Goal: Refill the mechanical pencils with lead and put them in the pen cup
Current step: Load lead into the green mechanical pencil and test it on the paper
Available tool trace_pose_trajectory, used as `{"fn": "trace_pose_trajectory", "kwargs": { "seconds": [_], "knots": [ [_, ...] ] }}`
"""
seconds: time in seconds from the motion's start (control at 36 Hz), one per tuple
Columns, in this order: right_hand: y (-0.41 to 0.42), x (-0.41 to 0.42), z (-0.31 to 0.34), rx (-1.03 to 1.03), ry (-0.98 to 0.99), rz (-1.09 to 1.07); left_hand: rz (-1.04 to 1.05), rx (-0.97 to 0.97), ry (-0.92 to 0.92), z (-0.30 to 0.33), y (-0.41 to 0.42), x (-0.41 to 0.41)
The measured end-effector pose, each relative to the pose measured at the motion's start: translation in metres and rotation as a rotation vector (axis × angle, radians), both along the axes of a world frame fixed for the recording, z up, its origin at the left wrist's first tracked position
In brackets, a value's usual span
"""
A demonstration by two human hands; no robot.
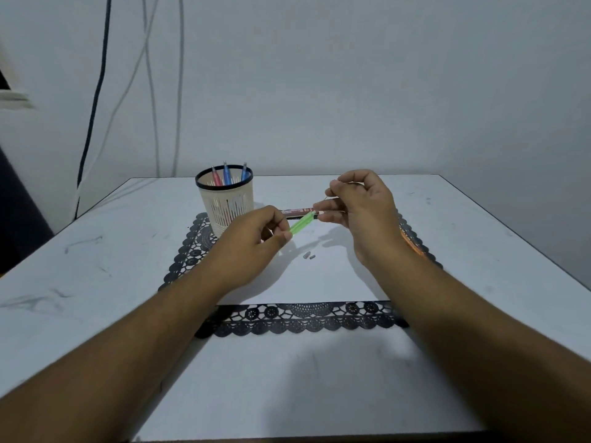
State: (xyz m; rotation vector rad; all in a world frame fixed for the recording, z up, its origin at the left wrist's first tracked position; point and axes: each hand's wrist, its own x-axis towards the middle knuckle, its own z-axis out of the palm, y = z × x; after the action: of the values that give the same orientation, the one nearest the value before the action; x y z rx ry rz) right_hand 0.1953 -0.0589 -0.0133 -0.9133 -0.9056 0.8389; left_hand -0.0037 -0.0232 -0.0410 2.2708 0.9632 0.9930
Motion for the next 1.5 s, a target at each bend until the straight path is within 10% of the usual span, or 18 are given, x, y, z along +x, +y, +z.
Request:
{"fn": "trace_pose_trajectory", "kwargs": {
  "seconds": [1.5],
  "knots": [
    [-0.008, -0.011, -0.007, 0.007, -0.219, -0.074, 0.006, -0.099, -0.13, -0.005, 0.005, -0.001]
  ]
}}
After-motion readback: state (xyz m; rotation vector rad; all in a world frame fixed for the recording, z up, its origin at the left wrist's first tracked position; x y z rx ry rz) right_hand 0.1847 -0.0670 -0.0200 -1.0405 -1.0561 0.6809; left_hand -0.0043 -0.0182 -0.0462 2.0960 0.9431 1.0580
